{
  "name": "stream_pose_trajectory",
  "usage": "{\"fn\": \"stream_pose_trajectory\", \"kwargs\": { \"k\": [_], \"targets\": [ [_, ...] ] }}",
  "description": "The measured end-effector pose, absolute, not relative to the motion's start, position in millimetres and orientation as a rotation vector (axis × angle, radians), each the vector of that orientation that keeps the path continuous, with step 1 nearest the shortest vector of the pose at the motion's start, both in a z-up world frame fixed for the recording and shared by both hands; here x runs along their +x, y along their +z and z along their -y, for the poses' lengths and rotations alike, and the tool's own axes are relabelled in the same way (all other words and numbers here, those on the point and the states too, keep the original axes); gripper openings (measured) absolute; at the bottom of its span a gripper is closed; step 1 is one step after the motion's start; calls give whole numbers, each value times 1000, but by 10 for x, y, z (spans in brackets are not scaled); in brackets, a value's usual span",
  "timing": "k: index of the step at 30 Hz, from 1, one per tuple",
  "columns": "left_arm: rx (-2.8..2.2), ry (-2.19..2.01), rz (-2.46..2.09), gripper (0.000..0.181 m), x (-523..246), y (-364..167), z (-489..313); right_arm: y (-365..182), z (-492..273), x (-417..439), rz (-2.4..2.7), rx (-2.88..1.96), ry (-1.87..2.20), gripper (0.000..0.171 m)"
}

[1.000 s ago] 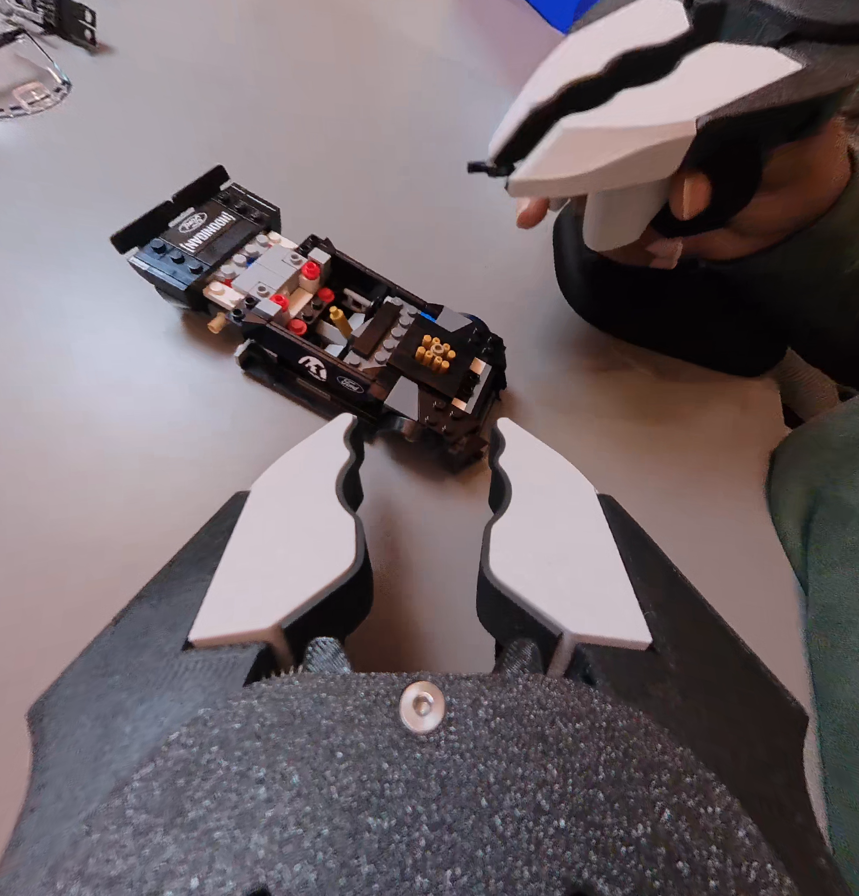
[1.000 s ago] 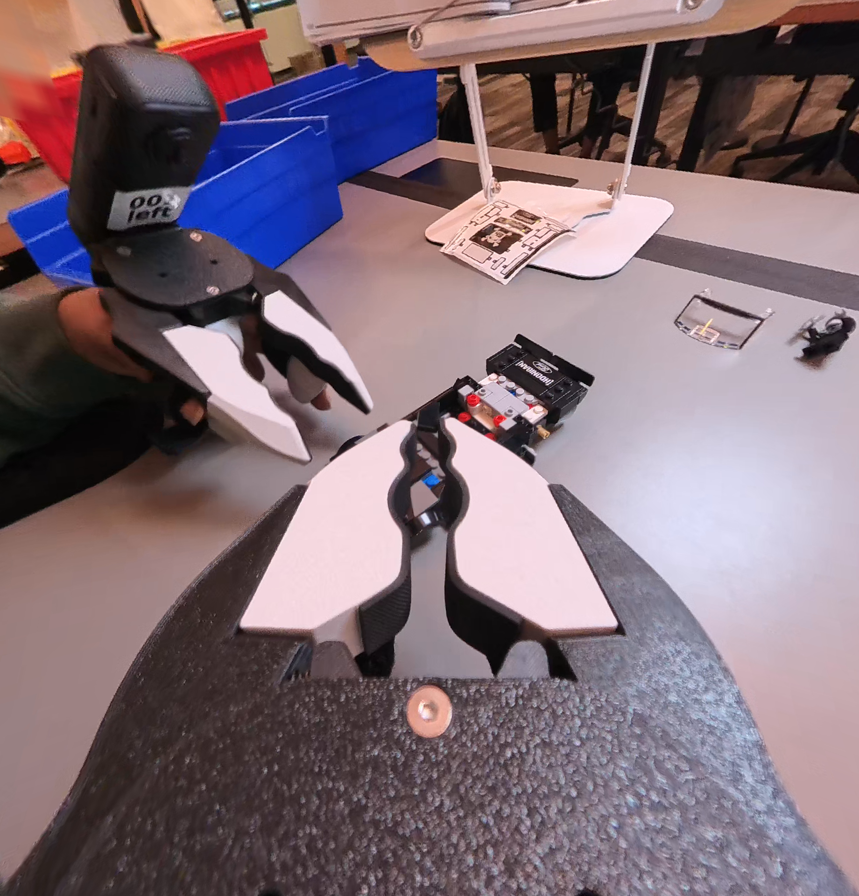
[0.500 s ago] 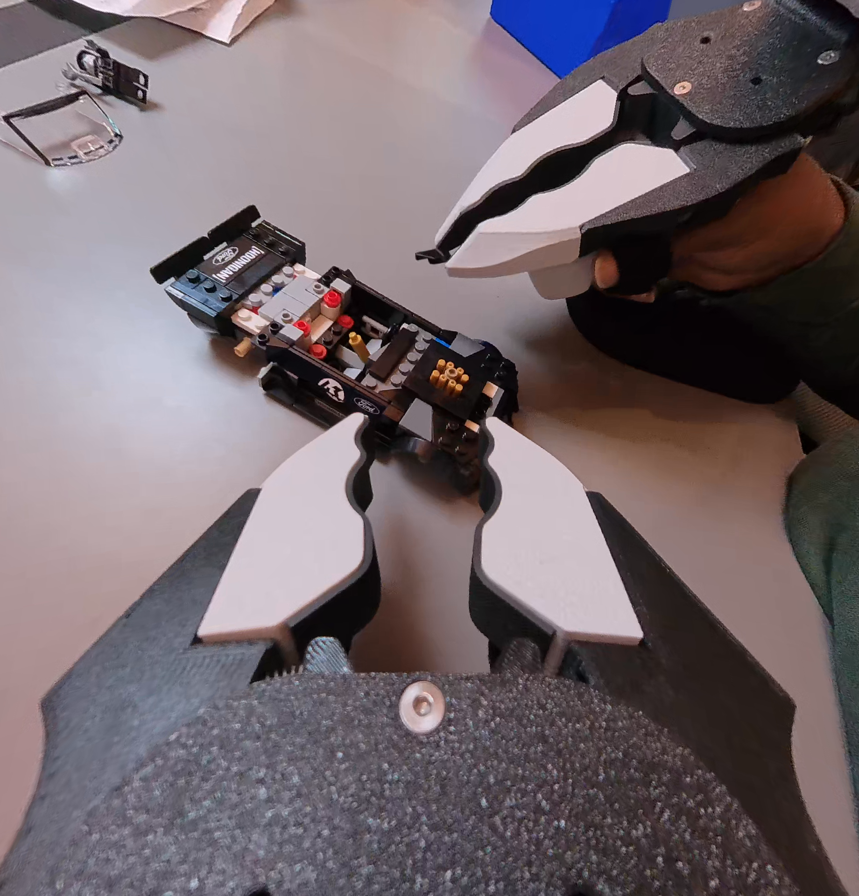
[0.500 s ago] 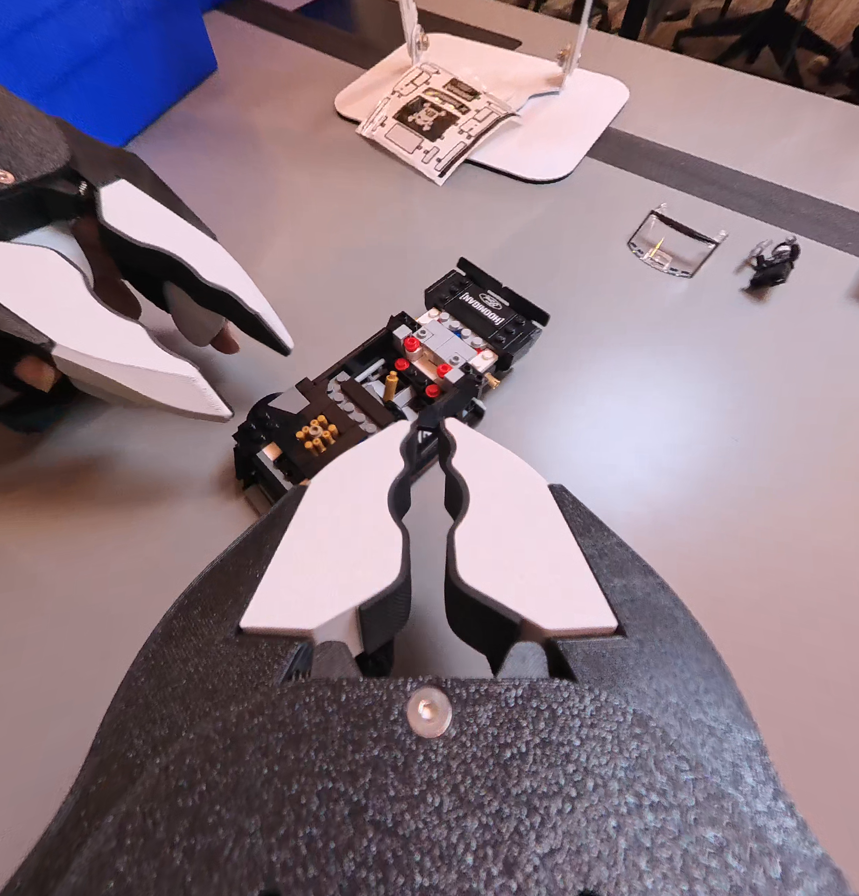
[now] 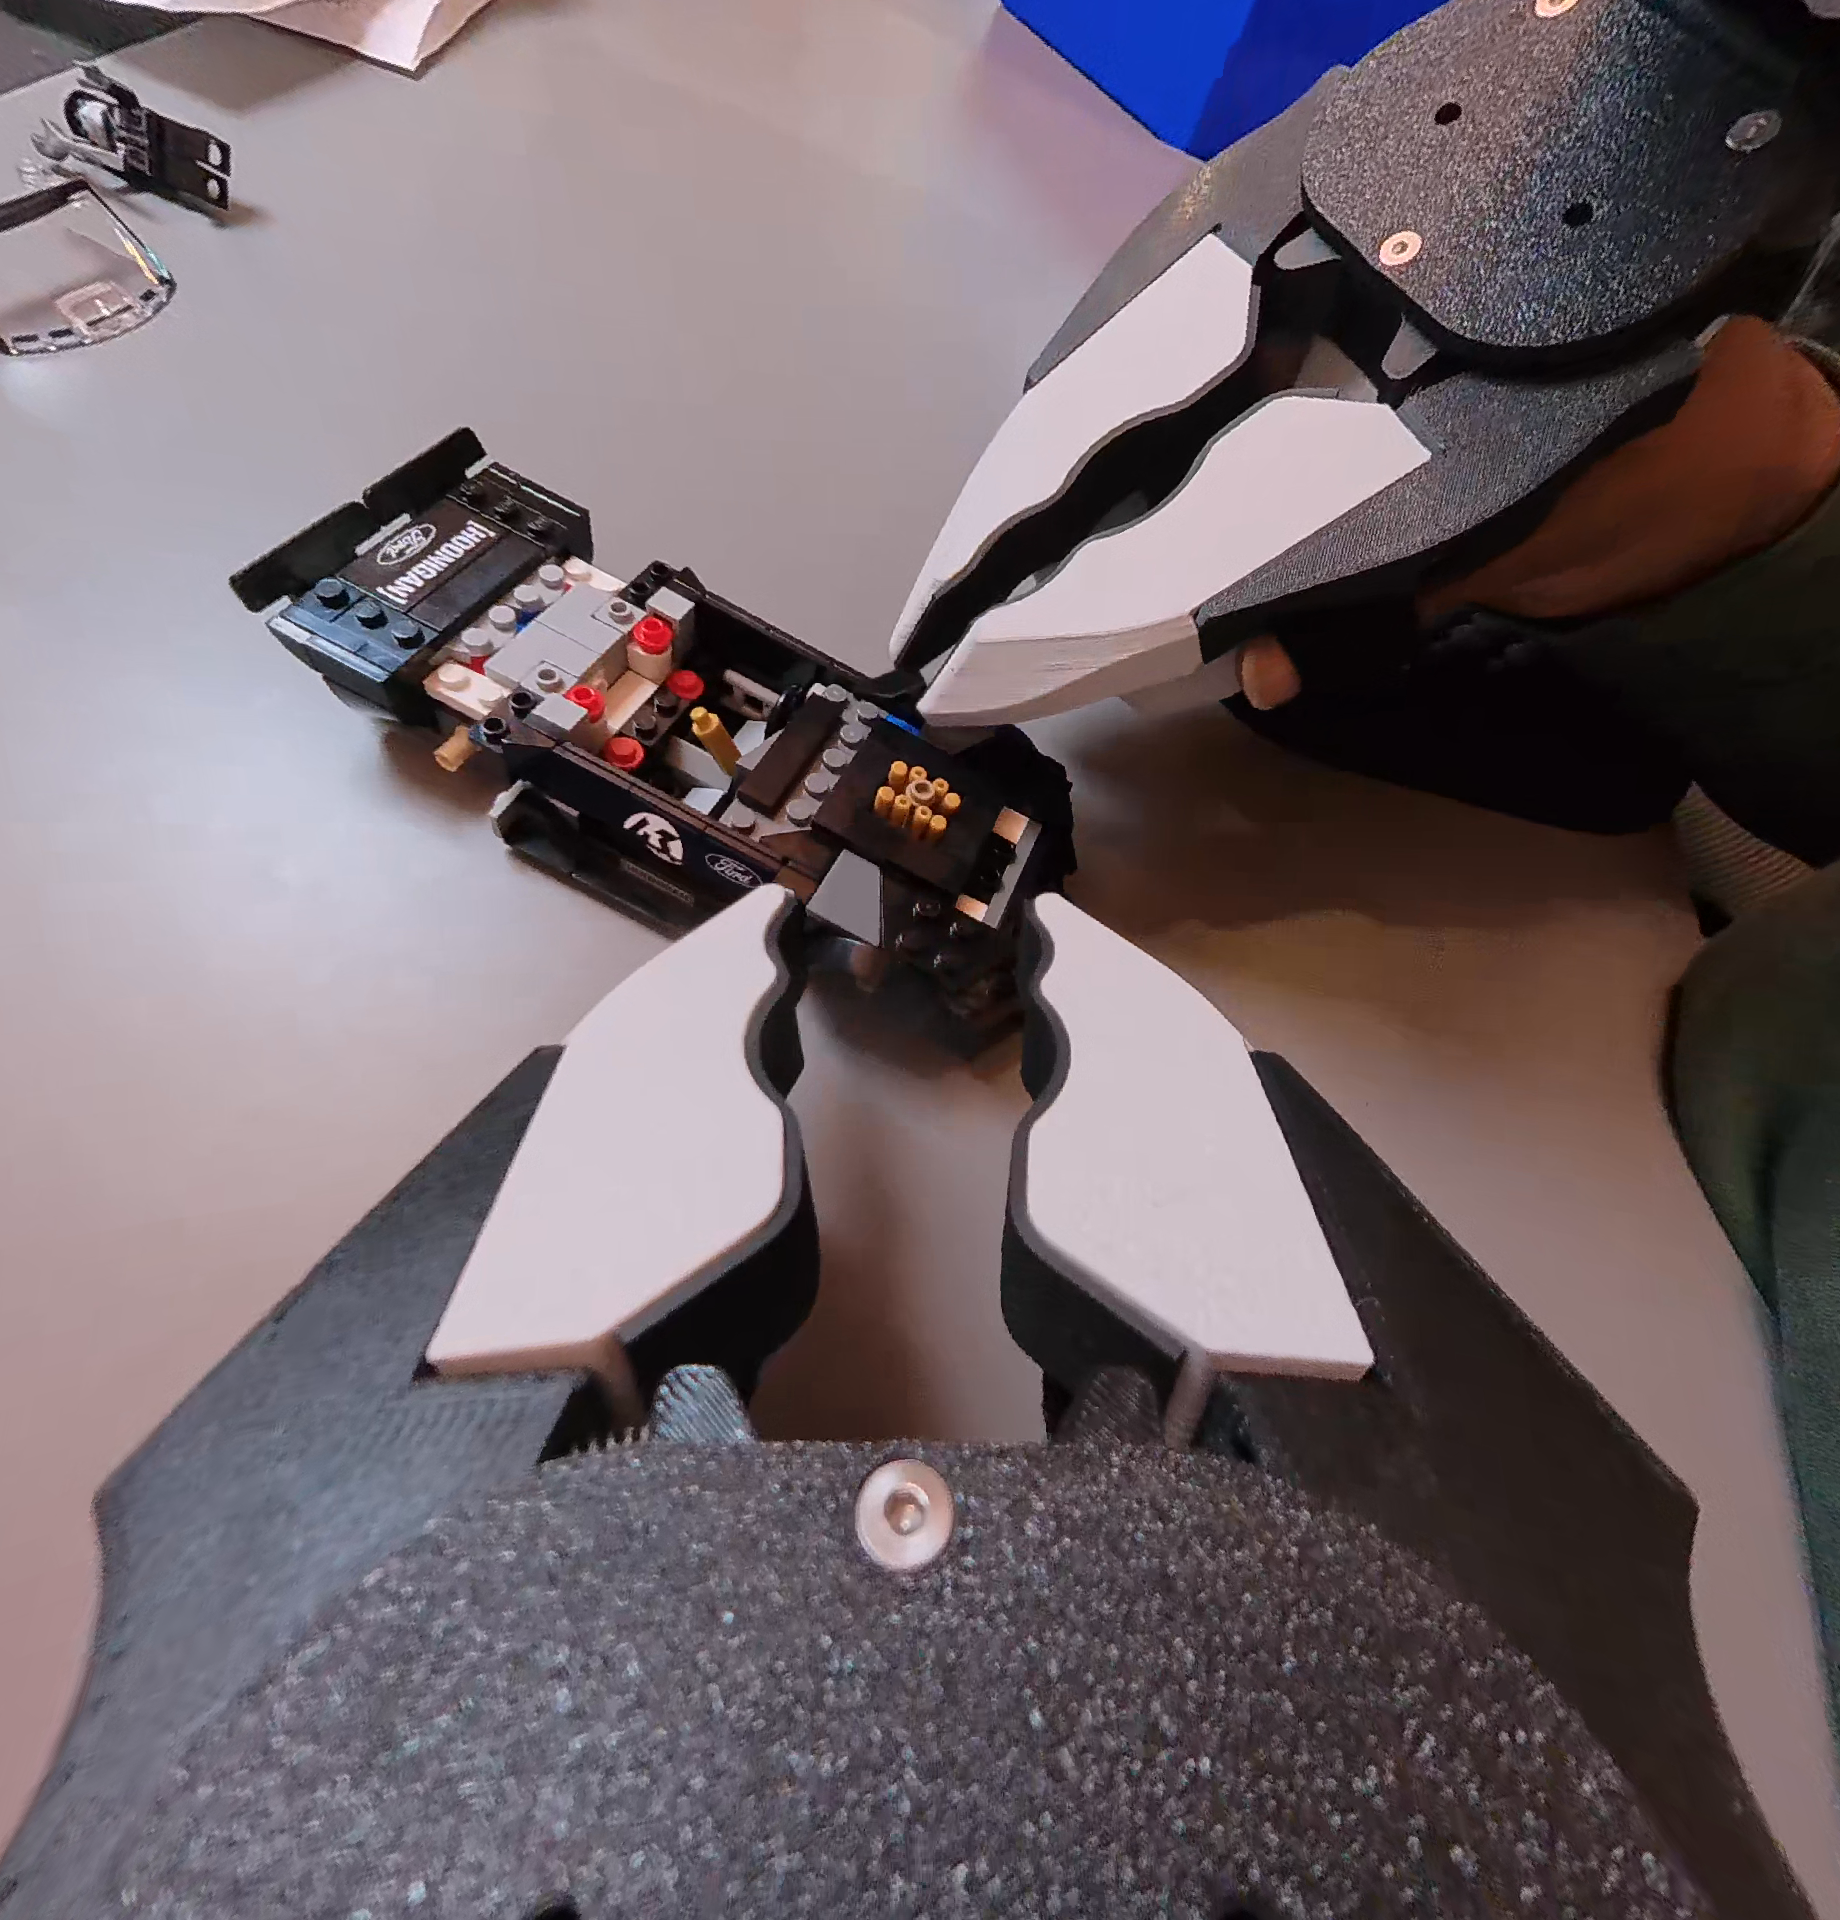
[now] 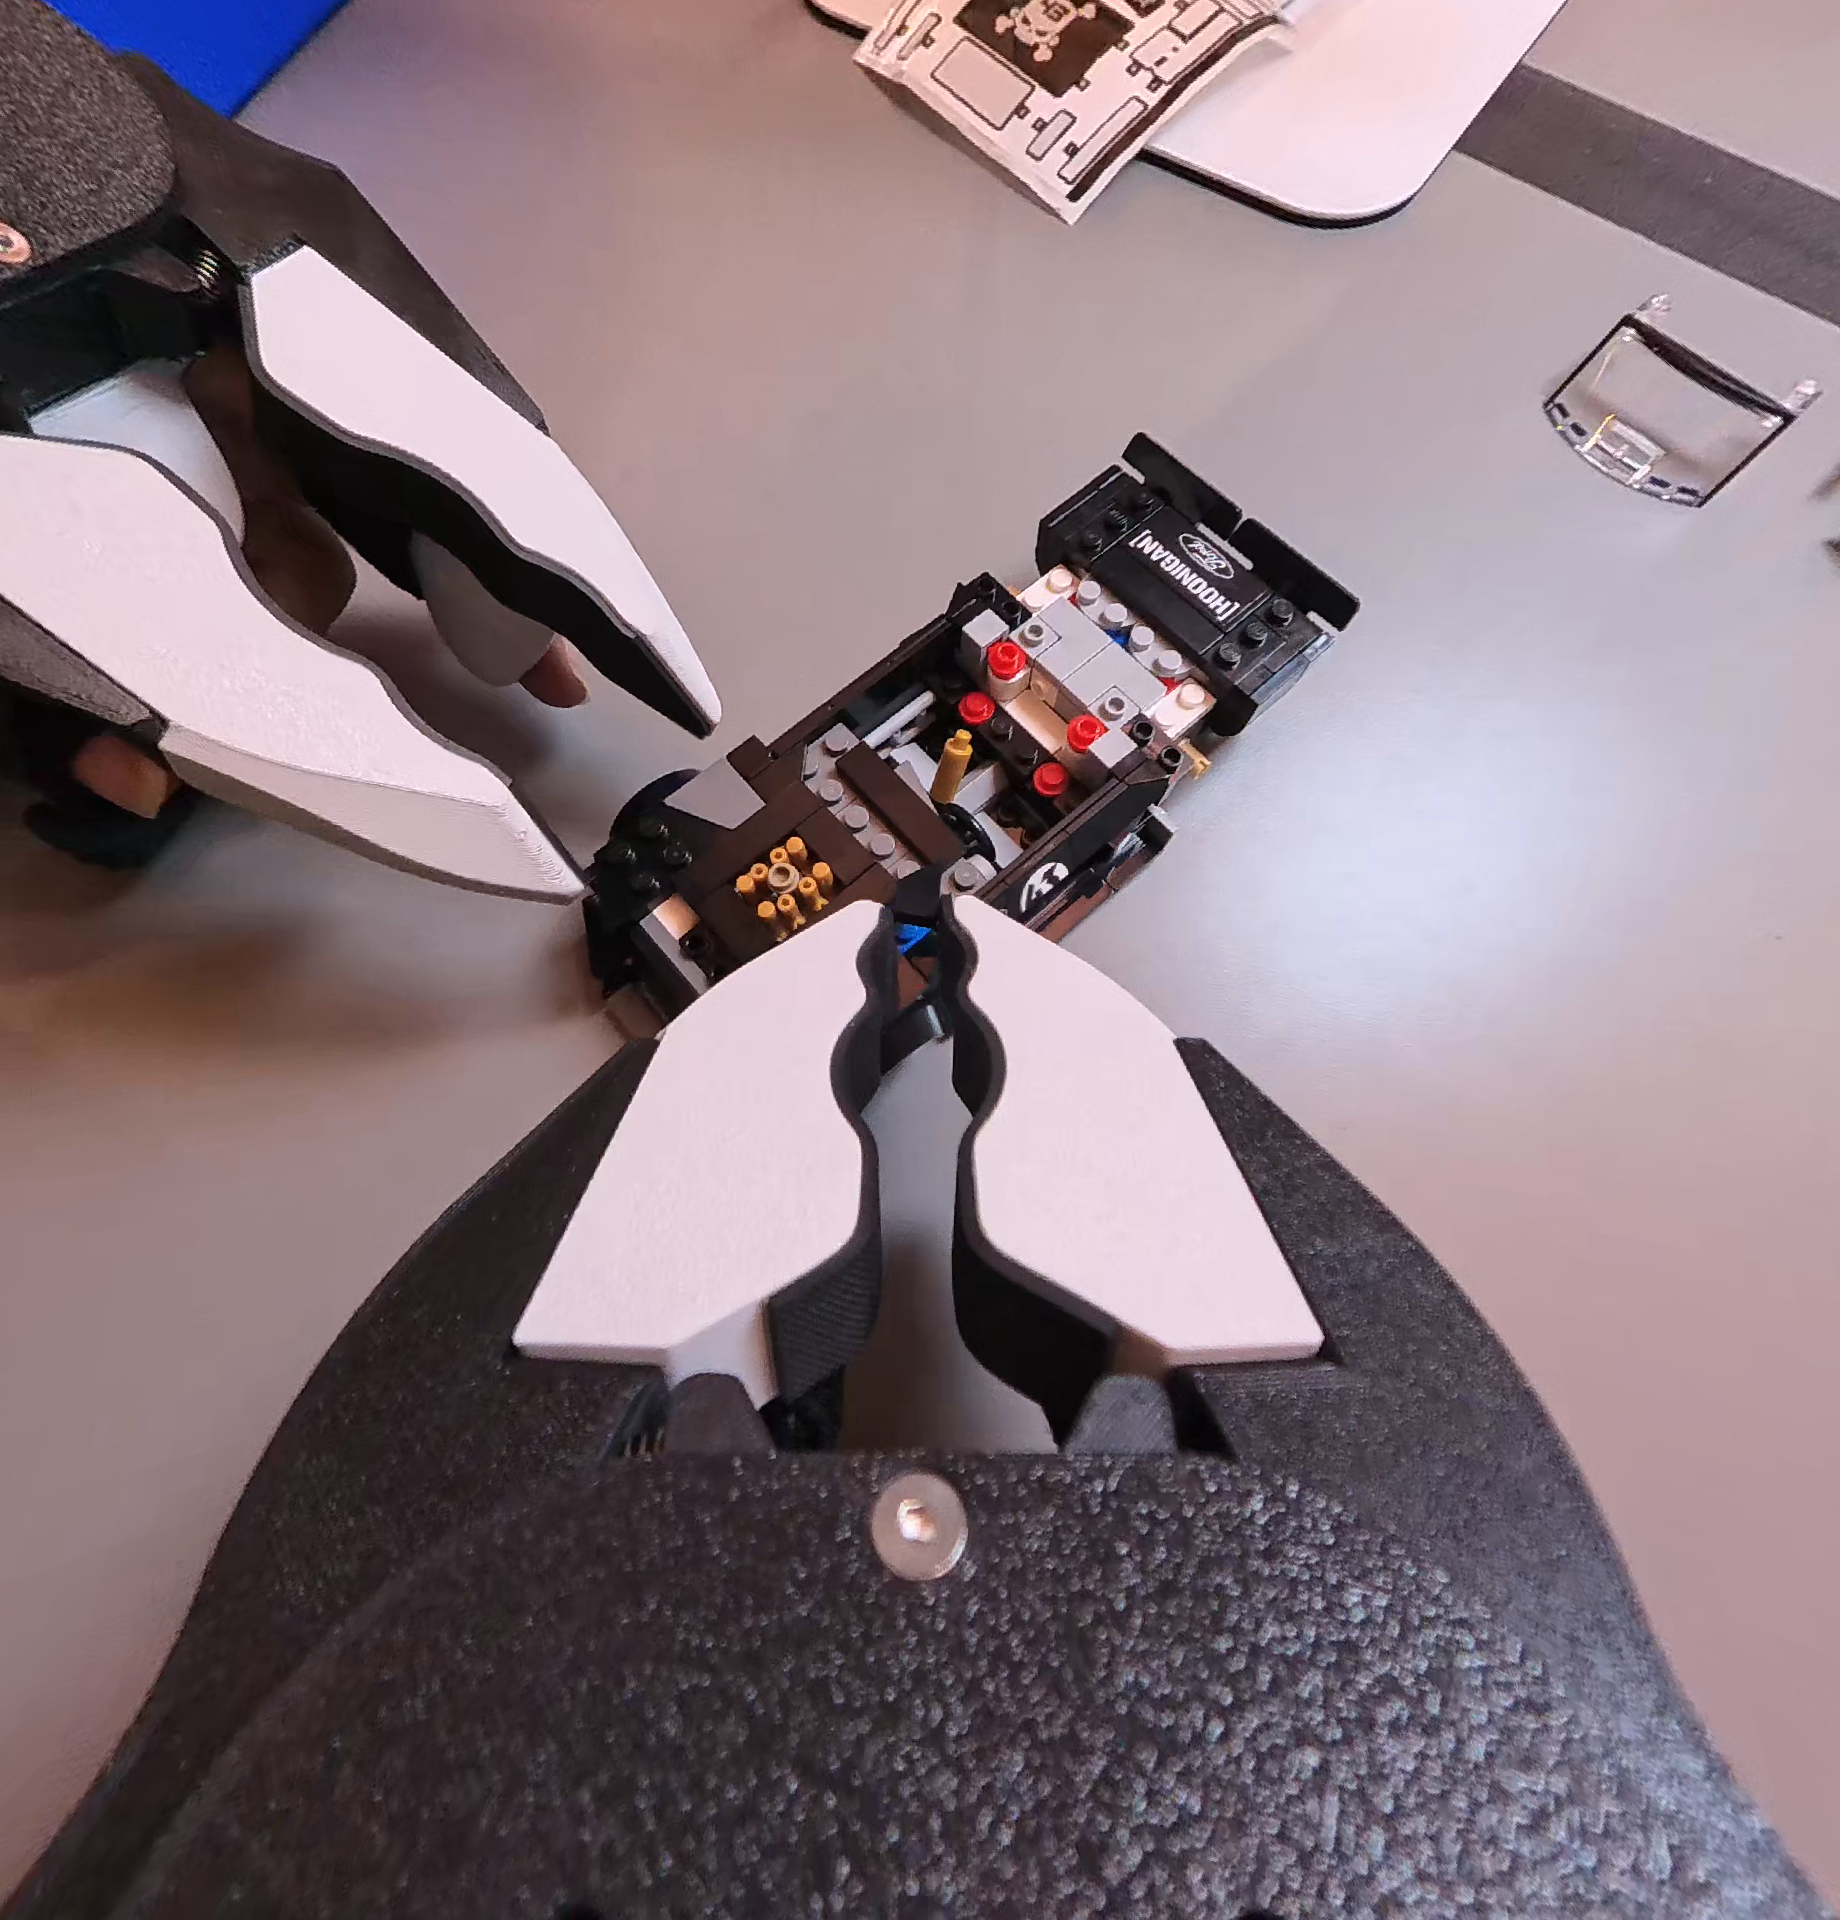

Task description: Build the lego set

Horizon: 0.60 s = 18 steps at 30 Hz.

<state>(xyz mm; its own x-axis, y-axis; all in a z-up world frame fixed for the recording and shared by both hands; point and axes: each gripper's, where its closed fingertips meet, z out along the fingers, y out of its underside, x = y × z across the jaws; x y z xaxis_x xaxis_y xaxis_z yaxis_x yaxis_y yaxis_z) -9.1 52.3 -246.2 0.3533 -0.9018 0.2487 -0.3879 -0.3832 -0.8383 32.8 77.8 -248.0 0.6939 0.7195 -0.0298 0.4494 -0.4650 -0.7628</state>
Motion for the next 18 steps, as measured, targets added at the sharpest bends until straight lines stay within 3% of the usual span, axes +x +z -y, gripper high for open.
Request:
{"fn": "stream_pose_trajectory", "kwargs": {
  "k": [18],
  "targets": [
    [-1911,-931,-1136,37,-85,-2450,-515,-2531,-757,344,882,-2178,401,8]
  ]
}}
